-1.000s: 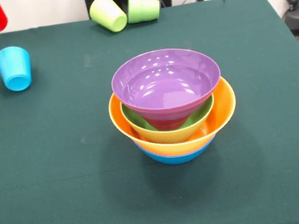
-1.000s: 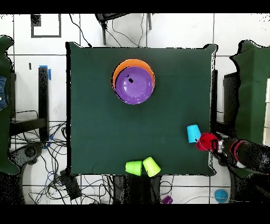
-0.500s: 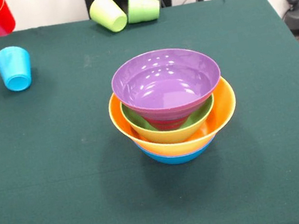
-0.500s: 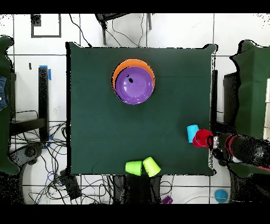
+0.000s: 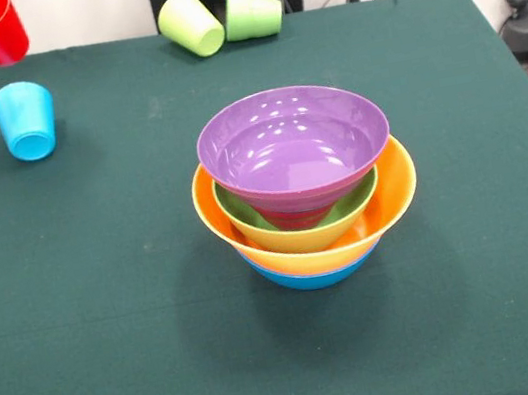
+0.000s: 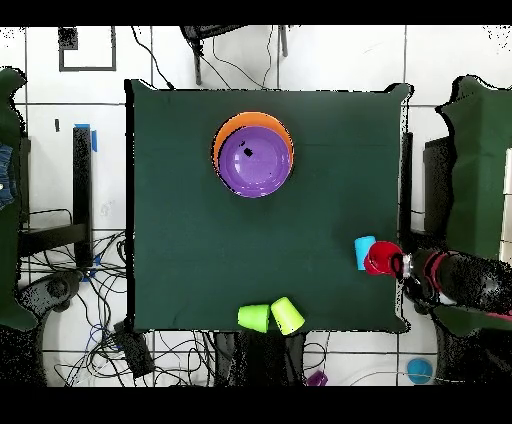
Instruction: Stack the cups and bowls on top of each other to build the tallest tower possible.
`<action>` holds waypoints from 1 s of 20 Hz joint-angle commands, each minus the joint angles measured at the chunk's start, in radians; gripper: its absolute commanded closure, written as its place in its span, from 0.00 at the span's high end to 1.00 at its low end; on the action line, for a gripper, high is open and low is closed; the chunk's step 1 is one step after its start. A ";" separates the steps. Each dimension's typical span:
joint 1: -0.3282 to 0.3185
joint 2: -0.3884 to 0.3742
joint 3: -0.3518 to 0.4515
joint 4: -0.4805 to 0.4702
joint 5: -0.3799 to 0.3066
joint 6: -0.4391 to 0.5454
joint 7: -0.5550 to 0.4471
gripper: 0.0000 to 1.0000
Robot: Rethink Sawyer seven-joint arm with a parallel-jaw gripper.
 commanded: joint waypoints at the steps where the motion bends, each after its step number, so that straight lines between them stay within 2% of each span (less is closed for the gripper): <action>1: 0.056 -0.022 0.067 0.079 -0.060 -0.095 -0.154 0.00; 6: 0.084 -0.047 0.030 0.104 -0.047 -0.129 -0.032 0.00; 11: 0.087 -0.086 0.000 0.151 -0.029 -0.177 0.036 0.00; 12: 0.087 -0.116 -0.016 0.196 -0.007 -0.204 0.097 0.00; 15: 0.088 -0.185 -0.033 0.314 0.014 -0.303 0.194 0.00; 17: 0.112 -0.234 -0.062 0.392 0.008 -0.383 0.263 0.00; 20: 0.186 -0.285 -0.157 0.482 0.023 -0.483 0.412 0.00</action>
